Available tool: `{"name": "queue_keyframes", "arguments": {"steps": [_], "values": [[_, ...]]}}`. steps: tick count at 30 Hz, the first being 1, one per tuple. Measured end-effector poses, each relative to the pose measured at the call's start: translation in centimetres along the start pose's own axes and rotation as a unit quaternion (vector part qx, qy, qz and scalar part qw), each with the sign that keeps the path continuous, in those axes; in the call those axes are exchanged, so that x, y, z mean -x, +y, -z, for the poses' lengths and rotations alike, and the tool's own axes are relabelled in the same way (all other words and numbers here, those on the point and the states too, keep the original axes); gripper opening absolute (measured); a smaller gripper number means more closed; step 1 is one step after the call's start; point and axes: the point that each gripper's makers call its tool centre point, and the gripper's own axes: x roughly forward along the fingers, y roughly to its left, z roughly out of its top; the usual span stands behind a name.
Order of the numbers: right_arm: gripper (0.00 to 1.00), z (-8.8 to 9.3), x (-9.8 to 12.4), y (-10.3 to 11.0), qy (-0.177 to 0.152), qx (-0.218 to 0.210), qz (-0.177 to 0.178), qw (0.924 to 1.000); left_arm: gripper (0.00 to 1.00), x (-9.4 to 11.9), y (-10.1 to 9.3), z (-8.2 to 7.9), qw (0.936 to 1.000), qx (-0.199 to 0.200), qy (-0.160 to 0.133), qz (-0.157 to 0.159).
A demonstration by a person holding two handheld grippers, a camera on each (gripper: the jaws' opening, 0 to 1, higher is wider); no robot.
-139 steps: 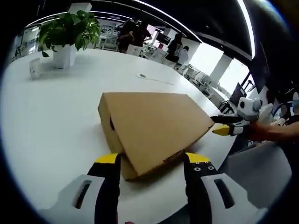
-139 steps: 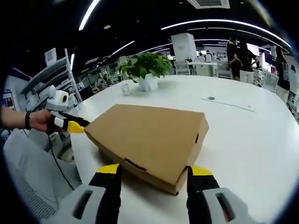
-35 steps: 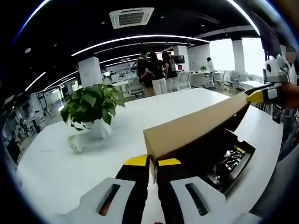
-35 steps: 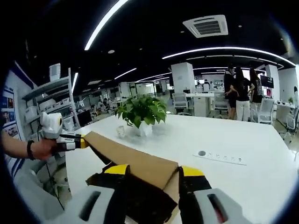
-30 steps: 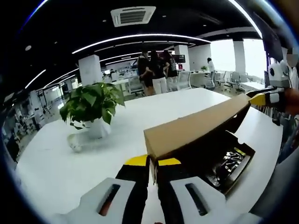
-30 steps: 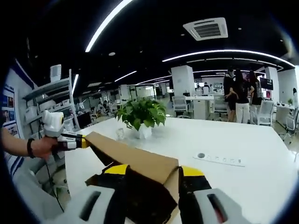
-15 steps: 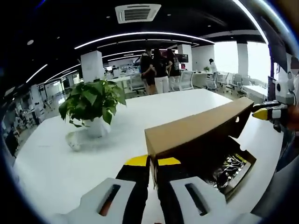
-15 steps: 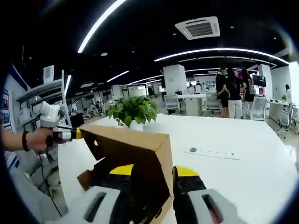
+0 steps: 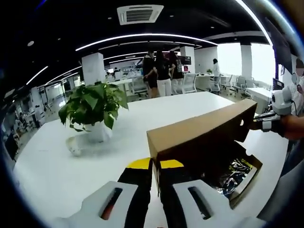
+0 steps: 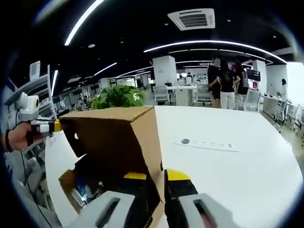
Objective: Operate the shoe box by opening the lid, removing the specified soft item, and placing it in the target area until the item is outside and the box remains undamaged.
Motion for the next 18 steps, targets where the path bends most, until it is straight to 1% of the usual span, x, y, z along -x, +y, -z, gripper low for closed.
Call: {"name": "queue_keyframes", "arguments": {"steps": [6, 11, 18], "values": [[0.01, -0.2, -0.6, -0.5, -0.002, -0.005, 0.005, 1.0, 0.02, -0.6, 0.2, -0.3, 1.0, 0.001, -0.003, -0.002], [0.0, -0.4, -0.9, -0.7, 0.002, 0.0, 0.007, 1.0, 0.02, -1.3, 0.3, -0.5, 0.9999, -0.008, -0.005, -0.006], [0.0, -0.7, -1.5, -1.0, 0.006, -0.004, 0.009, 0.9999, 0.02, -2.5, 0.4, 1.2, 0.9998, -0.01, 0.019, 0.001]]}}
